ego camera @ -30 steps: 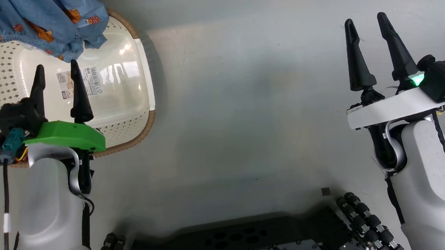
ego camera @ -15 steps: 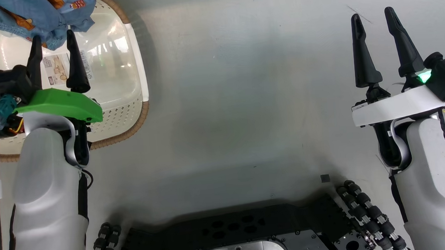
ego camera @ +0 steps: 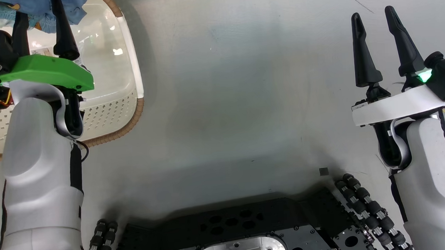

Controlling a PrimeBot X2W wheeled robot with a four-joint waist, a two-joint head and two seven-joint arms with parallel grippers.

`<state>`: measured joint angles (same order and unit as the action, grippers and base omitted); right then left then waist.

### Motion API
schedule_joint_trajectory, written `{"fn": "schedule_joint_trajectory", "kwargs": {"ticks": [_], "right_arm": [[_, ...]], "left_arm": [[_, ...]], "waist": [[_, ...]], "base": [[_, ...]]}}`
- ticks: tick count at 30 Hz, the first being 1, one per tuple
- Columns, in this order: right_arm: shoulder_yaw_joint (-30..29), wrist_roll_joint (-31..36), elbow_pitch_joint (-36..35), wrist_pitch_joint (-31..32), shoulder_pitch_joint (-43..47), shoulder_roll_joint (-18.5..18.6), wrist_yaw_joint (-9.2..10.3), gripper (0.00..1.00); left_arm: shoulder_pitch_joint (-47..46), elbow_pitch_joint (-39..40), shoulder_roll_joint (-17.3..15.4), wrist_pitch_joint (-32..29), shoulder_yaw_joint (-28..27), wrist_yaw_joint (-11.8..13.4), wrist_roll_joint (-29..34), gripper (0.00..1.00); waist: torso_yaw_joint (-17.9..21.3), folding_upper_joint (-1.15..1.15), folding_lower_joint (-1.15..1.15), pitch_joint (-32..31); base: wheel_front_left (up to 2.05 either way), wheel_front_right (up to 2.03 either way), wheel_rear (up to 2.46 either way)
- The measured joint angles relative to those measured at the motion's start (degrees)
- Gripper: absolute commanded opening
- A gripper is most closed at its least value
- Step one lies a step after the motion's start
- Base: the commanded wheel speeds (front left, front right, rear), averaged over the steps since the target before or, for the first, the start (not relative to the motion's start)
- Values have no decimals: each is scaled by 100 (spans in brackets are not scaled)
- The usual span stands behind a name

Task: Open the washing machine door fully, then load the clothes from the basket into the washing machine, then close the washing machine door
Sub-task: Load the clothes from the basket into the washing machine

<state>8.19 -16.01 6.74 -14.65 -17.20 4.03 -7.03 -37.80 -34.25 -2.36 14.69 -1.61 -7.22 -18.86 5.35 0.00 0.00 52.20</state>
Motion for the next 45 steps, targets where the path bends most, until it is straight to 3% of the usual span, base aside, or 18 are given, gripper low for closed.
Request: {"fn": "schedule_joint_trajectory", "kwargs": {"ticks": [11,27,28,29,30,45], "right_arm": [[7,0,-7,0,1,-18,0,100],[-13,0,-46,0,3,-24,0,100],[-14,0,-48,0,2,-24,0,100],[-15,0,-48,0,0,-25,0,100],[-25,0,-48,0,-1,-26,0,100],[-91,0,-14,0,-135,-29,0,100]], "left_arm": [[-424,-201,-60,0,153,-5,-193,100],[-971,-798,-314,-2,-170,-5,-304,100],[-972,-793,-314,-2,-167,-5,-304,84],[-975,-793,-315,-2,-152,-5,-304,35],[-978,-793,-314,-2,-125,-5,-304,0],[-597,-784,-314,0,285,-5,-209,0]], "waist": [[26,0,0,73],[1,0,0,152],[-2,0,0,154],[-4,0,0,156],[-7,0,0,154],[-167,0,0,-210]], "base": [[0,0,0],[0,0,0],[0,0,0],[0,0,0],[0,0,0],[0,0,0]]}}
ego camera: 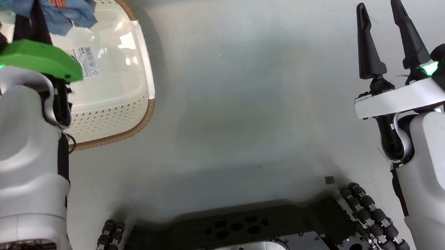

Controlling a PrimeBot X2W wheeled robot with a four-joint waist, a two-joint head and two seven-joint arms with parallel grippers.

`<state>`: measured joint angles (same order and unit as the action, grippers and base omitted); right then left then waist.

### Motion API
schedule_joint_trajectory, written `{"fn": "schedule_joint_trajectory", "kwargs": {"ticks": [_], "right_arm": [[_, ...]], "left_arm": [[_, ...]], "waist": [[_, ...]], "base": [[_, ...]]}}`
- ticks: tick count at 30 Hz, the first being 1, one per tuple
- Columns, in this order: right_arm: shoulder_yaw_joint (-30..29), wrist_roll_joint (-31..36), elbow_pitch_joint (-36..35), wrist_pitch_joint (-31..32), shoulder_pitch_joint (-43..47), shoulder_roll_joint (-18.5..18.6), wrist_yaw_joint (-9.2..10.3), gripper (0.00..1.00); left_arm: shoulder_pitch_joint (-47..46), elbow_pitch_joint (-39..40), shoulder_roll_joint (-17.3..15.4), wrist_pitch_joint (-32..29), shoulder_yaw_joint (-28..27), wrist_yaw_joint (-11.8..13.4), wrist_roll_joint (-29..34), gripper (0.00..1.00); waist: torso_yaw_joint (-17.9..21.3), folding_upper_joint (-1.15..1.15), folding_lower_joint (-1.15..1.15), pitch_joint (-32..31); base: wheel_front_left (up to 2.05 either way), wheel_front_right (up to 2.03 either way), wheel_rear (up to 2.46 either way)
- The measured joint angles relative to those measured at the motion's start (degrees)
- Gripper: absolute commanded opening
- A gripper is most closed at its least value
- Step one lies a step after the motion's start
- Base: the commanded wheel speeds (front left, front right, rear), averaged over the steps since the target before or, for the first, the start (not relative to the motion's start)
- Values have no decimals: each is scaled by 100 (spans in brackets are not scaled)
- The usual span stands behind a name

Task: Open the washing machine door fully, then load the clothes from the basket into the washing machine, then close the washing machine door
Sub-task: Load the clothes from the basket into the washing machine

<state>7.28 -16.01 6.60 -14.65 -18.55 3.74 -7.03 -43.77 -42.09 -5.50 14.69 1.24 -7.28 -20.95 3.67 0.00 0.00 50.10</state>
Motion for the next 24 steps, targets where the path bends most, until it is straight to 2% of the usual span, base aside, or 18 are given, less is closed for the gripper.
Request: {"fn": "schedule_joint_trajectory", "kwargs": {"ticks": [4,11,14,24], "right_arm": [[23,0,56,0,-15,0,0,100],[62,-11,156,0,-15,0,0,100],[105,-19,197,0,-14,0,0,100],[235,-125,269,0,-8,-9,0,100]], "left_arm": [[286,52,-66,0,127,0,178,0],[545,481,-167,0,-69,0,332,0],[607,739,-322,0,-146,0,482,0],[653,1651,-656,0,-266,178,968,0]], "waist": [[-61,0,0,-166],[-161,0,0,-471],[-190,0,0,-592],[-163,0,0,-894]], "base": [[0,0,0],[0,0,0],[0,0,0],[0,0,0]]}}
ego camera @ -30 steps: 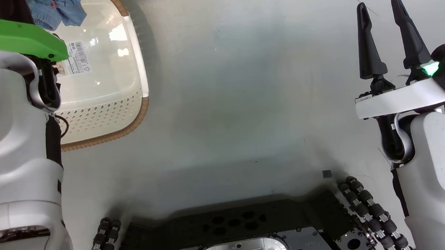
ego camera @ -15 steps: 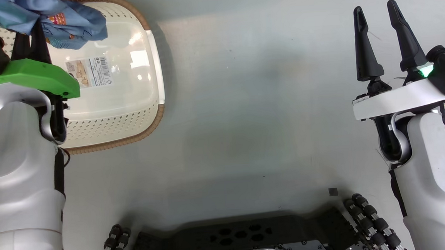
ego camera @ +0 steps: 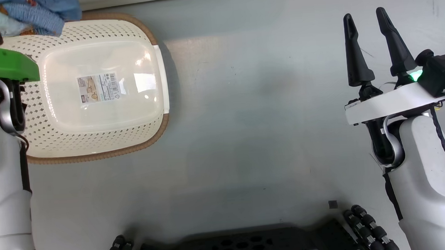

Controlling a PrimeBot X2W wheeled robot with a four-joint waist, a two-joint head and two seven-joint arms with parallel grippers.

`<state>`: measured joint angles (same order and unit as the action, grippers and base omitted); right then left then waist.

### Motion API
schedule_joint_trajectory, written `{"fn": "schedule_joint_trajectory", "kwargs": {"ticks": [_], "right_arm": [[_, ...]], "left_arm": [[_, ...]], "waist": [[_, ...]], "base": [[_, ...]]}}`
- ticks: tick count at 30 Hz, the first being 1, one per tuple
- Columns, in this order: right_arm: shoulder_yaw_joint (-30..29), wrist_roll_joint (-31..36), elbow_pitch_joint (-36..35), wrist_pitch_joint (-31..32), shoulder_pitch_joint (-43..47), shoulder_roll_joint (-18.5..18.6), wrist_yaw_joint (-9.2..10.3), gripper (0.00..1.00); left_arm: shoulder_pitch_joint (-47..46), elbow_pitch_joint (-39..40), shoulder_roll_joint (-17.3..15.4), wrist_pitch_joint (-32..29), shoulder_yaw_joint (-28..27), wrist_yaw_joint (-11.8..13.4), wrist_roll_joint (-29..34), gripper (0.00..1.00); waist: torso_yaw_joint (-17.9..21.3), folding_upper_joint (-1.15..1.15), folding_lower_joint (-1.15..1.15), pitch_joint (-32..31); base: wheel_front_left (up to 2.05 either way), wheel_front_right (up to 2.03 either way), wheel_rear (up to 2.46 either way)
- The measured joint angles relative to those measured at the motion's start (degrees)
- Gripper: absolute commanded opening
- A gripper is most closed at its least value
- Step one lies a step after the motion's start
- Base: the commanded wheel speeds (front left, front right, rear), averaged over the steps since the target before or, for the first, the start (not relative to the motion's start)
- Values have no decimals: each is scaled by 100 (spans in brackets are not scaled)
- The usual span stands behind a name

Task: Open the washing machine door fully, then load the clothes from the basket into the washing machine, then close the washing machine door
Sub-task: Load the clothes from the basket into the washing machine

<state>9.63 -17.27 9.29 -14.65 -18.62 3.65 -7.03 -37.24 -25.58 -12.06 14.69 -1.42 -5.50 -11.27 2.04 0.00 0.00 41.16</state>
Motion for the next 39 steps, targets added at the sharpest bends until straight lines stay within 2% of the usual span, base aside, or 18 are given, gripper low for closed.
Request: {"fn": "schedule_joint_trajectory", "kwargs": {"ticks": [6,17,31,39], "right_arm": [[52,-76,4,0,7,-8,0,100],[115,-181,32,0,7,-15,0,100],[180,-286,48,0,8,-29,0,100],[193,-307,71,0,9,-38,0,100]], "left_arm": [[-25,376,-63,0,178,-3,168,0],[-473,386,-360,-81,261,-53,260,0],[-1337,220,-514,-800,166,-103,12,0],[-1795,-185,-555,-1591,189,-110,-160,0]], "waist": [[72,0,0,-68],[231,0,0,-90],[443,0,0,-51],[505,0,0,24]], "base": [[0,0,0],[0,0,0],[0,0,0],[0,0,0]]}}
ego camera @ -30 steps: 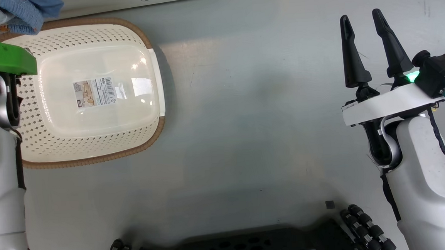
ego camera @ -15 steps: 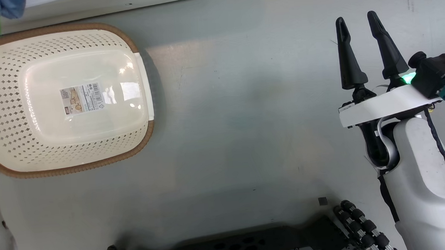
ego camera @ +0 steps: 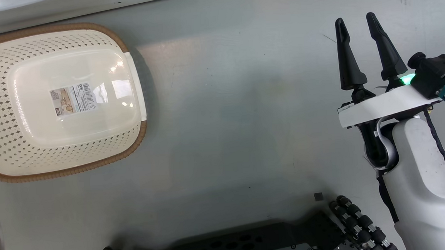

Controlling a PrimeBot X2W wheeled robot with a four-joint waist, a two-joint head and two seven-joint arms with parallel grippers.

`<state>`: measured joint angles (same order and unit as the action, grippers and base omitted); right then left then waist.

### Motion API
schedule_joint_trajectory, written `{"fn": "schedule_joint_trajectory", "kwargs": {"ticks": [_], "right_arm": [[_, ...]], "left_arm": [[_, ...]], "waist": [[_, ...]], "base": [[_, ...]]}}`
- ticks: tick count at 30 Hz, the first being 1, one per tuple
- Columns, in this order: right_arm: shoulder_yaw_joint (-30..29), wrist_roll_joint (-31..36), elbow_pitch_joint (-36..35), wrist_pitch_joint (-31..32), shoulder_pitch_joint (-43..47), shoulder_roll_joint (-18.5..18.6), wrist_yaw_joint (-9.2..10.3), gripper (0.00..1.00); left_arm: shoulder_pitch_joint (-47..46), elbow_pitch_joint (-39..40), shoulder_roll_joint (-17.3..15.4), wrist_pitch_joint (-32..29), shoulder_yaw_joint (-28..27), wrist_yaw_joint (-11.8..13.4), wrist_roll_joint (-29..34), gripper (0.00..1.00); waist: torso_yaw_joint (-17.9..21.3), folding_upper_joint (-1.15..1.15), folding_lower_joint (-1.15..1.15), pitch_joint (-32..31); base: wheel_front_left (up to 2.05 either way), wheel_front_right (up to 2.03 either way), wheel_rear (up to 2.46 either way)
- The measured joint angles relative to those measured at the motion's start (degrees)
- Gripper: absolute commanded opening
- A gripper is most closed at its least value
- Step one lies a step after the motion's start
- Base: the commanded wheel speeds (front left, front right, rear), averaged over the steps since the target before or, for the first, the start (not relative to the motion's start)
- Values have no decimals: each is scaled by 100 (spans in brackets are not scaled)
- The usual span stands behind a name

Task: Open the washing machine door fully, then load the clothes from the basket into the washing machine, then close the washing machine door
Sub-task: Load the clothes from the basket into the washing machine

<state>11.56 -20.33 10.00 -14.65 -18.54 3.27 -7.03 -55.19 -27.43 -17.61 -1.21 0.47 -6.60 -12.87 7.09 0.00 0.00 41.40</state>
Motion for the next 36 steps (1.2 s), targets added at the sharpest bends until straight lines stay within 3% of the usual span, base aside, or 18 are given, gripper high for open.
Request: {"fn": "schedule_joint_trajectory", "kwargs": {"ticks": [6,20,29,36], "right_arm": [[-4,-26,-5,0,4,0,0,100],[-24,-118,-35,0,5,-4,0,100],[-2,-159,-30,0,18,-5,0,100],[58,-245,-40,0,18,-7,0,100]], "left_arm": [[-465,-165,-33,-580,97,-13,-98,0],[-1386,-410,-52,-1290,179,-20,-237,0],[-1859,-464,-115,-1070,276,-27,-205,0],[-2242,-176,-274,-89,439,-52,205,0]], "waist": [[12,0,0,117],[-3,0,0,599],[-19,0,0,806],[13,0,0,894]], "base": [[0,0,0],[0,0,0],[0,0,0],[0,0,0]]}}
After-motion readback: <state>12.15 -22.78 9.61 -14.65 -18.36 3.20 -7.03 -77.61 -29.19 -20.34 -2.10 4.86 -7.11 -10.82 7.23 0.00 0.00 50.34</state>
